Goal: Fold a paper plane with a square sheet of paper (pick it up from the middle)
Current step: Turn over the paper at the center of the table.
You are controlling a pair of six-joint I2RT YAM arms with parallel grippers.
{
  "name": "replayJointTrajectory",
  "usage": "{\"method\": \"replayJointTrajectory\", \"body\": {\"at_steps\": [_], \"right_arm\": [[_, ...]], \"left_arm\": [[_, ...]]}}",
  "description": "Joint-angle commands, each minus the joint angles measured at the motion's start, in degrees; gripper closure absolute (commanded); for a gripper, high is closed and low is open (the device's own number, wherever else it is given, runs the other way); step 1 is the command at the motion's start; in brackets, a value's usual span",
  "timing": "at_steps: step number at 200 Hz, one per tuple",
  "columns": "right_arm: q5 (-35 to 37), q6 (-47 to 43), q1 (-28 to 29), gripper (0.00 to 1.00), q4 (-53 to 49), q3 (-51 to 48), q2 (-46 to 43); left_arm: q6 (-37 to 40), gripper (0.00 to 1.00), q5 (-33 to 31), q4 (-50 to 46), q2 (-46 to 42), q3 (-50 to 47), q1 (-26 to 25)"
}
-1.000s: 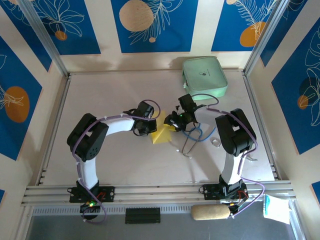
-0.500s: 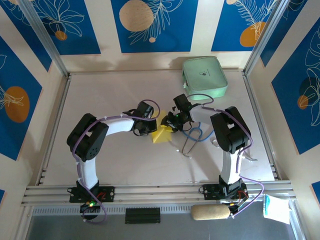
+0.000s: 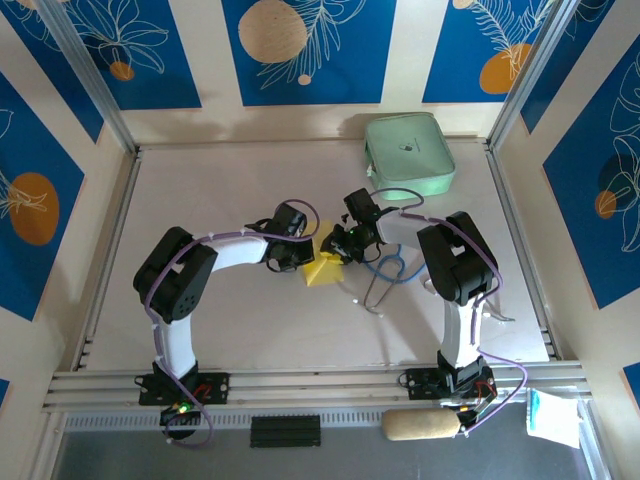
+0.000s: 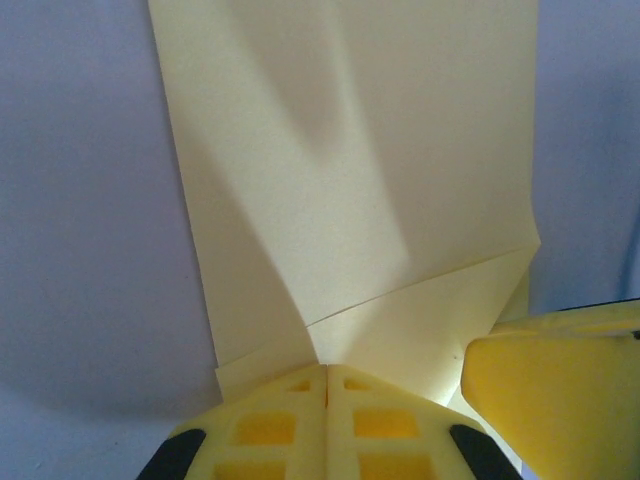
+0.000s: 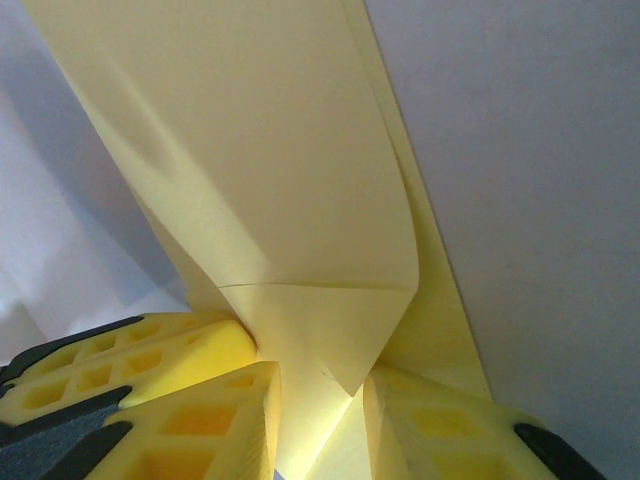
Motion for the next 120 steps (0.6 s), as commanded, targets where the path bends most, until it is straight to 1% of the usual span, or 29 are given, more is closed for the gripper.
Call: {"method": "replayJointTrajectory", "body": {"at_steps": [1,19,61,120], "right_arm": [[-2.1,0.0,0.3,0.71,0.2,0.6,0.7],[-3.4,-0.1,0.3,0.71,2.4,-0.5,0.0],[-5.3,-0.7,0.3,0.77,6.6,-2.8,-1.5],[-4.8,-2.1,0.4,0.85,6.4,-2.9,-0.7]], "left_arm": [[-0.8,0.97,-0.3,-2.9,1.5,-2.1,0.5],[-1.2,0.97,-0.1,-2.6,1.3,-2.4,0.8],[-2.9,0.97,2.1,-0.4,1.3,-3.9,1.8],[-3.1,0.96,3.8,0.1,1.0,-3.6,2.4]]}}
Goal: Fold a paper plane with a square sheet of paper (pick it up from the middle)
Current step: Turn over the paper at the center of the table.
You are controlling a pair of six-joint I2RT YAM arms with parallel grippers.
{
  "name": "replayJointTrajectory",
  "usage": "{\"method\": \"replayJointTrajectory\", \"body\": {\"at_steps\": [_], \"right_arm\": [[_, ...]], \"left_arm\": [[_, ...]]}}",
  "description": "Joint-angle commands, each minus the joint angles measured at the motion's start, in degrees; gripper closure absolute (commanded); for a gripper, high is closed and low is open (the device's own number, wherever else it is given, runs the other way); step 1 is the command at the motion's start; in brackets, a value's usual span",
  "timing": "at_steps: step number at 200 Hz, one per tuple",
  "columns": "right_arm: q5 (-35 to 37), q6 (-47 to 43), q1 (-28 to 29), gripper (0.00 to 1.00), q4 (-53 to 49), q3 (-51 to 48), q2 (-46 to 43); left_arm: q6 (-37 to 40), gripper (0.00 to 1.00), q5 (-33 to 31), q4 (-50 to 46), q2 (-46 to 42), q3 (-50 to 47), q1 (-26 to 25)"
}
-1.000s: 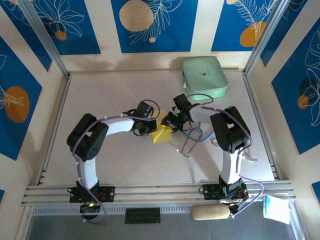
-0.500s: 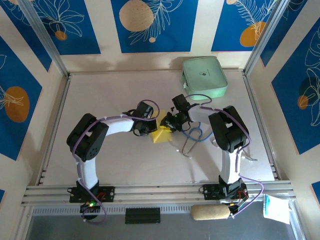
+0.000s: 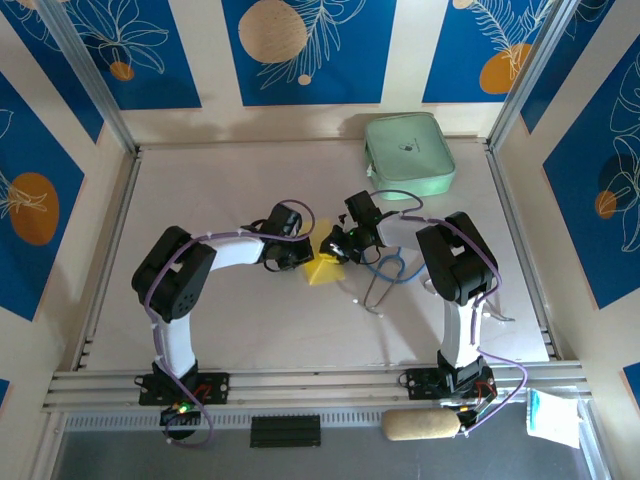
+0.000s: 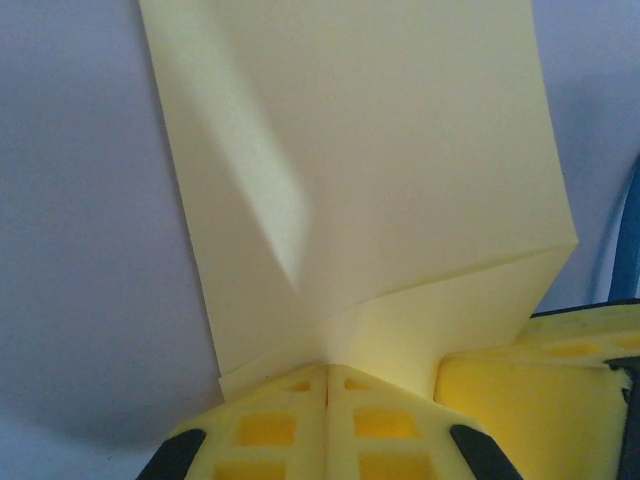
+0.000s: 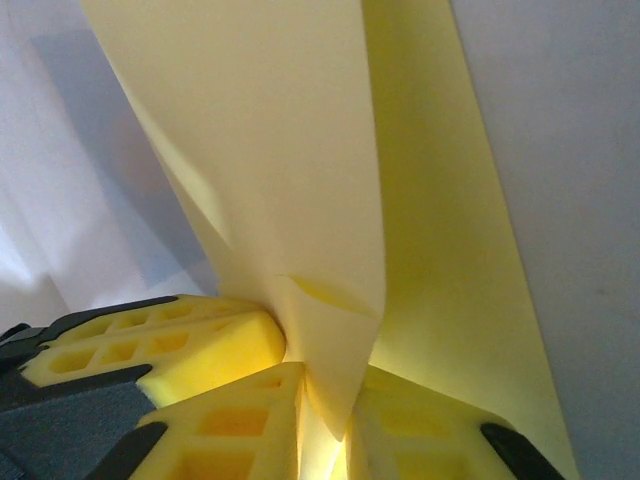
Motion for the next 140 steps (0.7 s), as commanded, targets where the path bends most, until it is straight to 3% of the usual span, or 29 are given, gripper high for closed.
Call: {"method": "replayJointTrajectory", "body": {"at_steps": [1,42,92,118,140], "right_arm": [[-1.5,-1.3,0.5,0.85,0.2,-0.4,-0.7],[-0.8,-2.5,0.4,0.94,1.5,-0.9,-2.6],[-8.0,-2.1,-0.6,0.95,7.3,-0.9,-7.1],[-13.8,1.7,-1.7,0.95,11.6,-0.6,-8.4],[-16.4,4.1,-2.2,0.95,13.1,0.3,-9.1]], "left_arm": [[-0.7,0.96,-0.3,-3.8,1.0,-1.6,0.8],[-1.1,0.83,2.1,-3.9,-5.4,-1.5,2.9],[-6.3,0.46,8.0,5.2,-19.9,-11.4,8.2],[-11.4,0.24,10.2,14.1,-26.2,-18.5,8.5],[-16.6,0.13,11.4,22.6,-29.5,-23.9,8.0]]}}
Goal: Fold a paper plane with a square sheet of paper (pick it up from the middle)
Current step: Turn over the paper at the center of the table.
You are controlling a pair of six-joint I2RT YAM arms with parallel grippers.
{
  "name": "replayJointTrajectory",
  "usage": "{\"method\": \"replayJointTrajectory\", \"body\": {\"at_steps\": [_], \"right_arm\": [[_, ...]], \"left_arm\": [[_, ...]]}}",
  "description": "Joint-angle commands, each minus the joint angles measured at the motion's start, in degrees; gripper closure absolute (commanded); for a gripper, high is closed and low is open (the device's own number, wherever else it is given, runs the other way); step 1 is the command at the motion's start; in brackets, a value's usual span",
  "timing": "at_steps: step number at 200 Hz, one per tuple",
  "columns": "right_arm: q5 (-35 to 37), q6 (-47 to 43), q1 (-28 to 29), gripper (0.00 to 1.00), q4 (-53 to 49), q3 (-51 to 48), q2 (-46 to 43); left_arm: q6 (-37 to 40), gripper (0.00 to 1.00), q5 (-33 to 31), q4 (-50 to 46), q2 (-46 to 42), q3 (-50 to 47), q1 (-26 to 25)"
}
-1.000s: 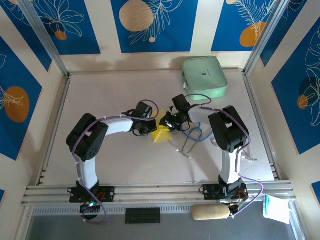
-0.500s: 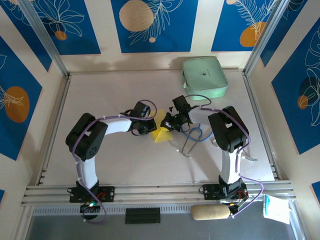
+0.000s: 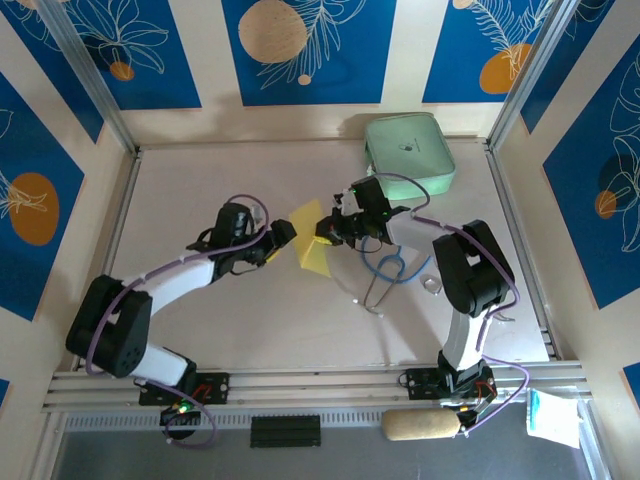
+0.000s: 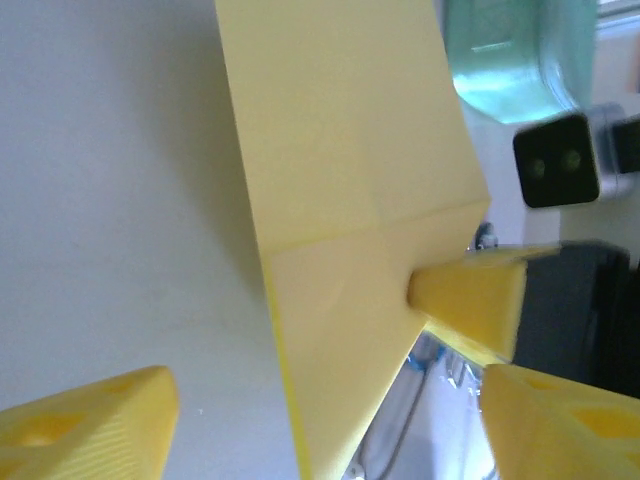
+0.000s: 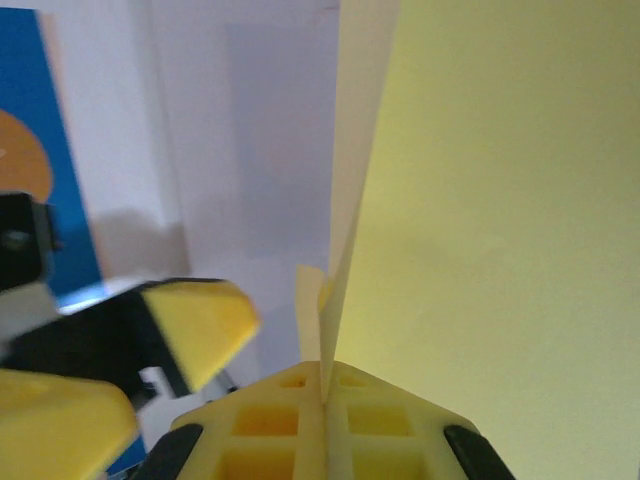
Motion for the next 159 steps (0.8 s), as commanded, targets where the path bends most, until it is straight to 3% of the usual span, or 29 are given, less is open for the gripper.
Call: {"method": "replayJointTrajectory", "body": {"at_steps": [1,37,72,102,159], "right_arm": [[-6.6,3.5,-0.8,0.95,3.3,0.8,-1.8],[-9.2,6.0,-0.9,0.94,5.1,1.7,-2.4],[-10.9,8.5,-1.2,0.94,7.5,1.5,-2.8],[-11.9,9.8,-1.5,0.94,8.9,1.3,-2.8],[-12.6,10.1,-1.7,0.94,9.3,0.6,-2.2]], "left_arm": [[-7.2,0.12,3.5,11.8,-2.9,-5.3,-0.6],[-12.1,0.07,5.4,22.8,-3.0,-8.8,-1.6],[-12.4,0.1,6.5,24.1,-0.7,-7.0,-2.5],[-13.8,0.18,8.0,26.9,1.7,-6.3,-2.6],[-16.5,0.44,8.9,32.6,4.2,-6.4,-2.7]]}}
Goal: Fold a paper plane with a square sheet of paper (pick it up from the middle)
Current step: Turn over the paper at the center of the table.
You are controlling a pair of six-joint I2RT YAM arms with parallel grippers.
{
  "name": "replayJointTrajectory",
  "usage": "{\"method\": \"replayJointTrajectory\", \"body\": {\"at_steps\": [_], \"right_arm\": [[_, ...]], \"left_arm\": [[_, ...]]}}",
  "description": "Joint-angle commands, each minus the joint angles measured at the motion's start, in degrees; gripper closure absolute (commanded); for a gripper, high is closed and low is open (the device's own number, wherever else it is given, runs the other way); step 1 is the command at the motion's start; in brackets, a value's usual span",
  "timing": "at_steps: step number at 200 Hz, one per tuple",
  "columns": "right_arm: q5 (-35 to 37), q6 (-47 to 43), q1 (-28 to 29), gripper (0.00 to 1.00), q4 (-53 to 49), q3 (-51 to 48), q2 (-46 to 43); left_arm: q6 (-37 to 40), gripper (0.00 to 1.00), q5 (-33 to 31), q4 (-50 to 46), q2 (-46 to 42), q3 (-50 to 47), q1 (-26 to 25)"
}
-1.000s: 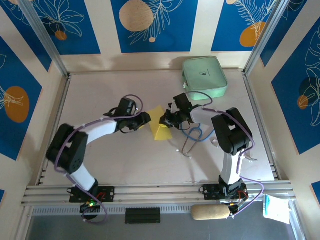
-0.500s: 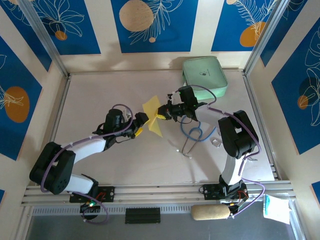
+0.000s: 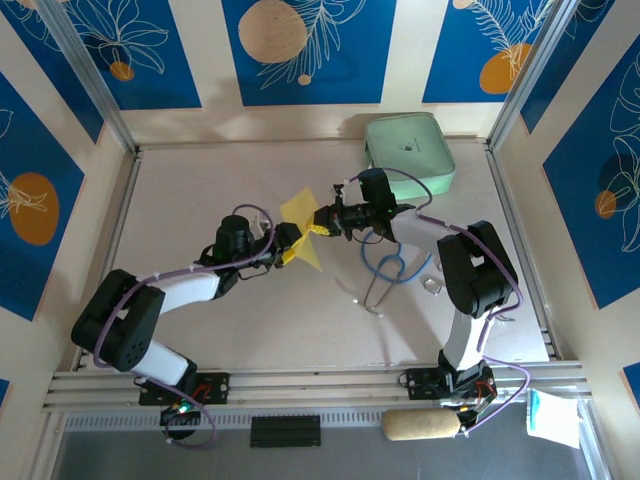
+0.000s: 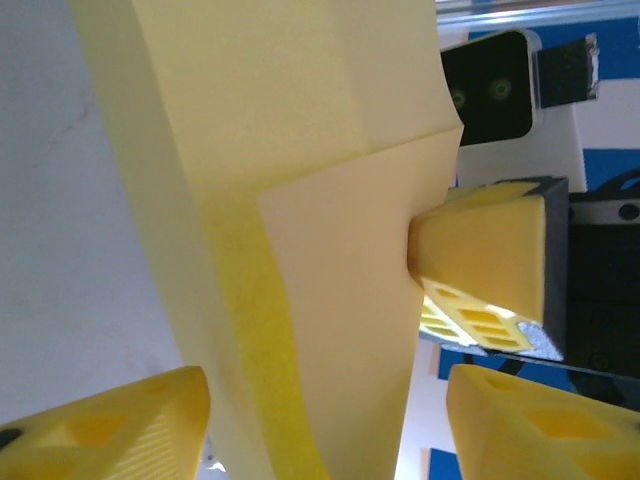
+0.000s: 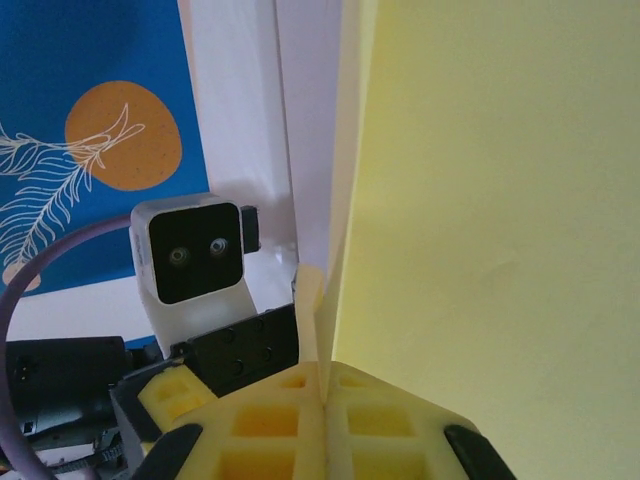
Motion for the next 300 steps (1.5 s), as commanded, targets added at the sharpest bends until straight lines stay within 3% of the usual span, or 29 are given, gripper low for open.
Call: {"method": "replayJointTrajectory", "body": {"at_steps": [1,45,115,140,176,199,219,257,300], "right_arm": [[-2.3,0.6,-0.3,0.94,0.5,0.4,-1.5],[-2.2,0.6,-0.6,0.94,0.5,-0.2,-1.6],[-1.4,0.1,-0.9,0.9,-0.6,-0.8,-1.7],[0.0,-0.9,-1.2,0.83,-2.8,-1.0,-2.2],[4.9,-3.6,-3.0,0.61,-8.0,-2.0,-4.1],[10.4,-7.0,-4.9,0.51,-13.4,-2.4,-6.3],[16.4,-10.8,-6.2,0.44,-19.0,-2.0,-8.4],[29.6,-16.1,-6.8,0.4,-28.6,-0.2,-11.8],[35.8,-17.9,-6.9,0.41,-31.9,0.5,-13.6]], "left_arm": [[-0.9,0.45,1.4,4.5,0.7,1.3,-0.3],[-0.4,0.62,1.3,3.8,0.7,1.7,-0.3],[0.4,0.81,1.0,2.2,0.4,2.0,-0.2],[0.9,0.86,0.6,1.5,0.3,2.1,-0.2],[3.7,0.92,0.0,-2.7,-0.2,2.3,0.1],[10.4,0.93,-1.8,-14.2,-1.7,4.0,0.8],[21.2,0.93,-6.9,-33.5,-3.8,8.9,0.8],[39.3,0.93,-26.6,-67.0,-4.8,21.6,0.6],[47.3,0.93,-48.1,-86.2,1.3,35.1,-2.9]]}}
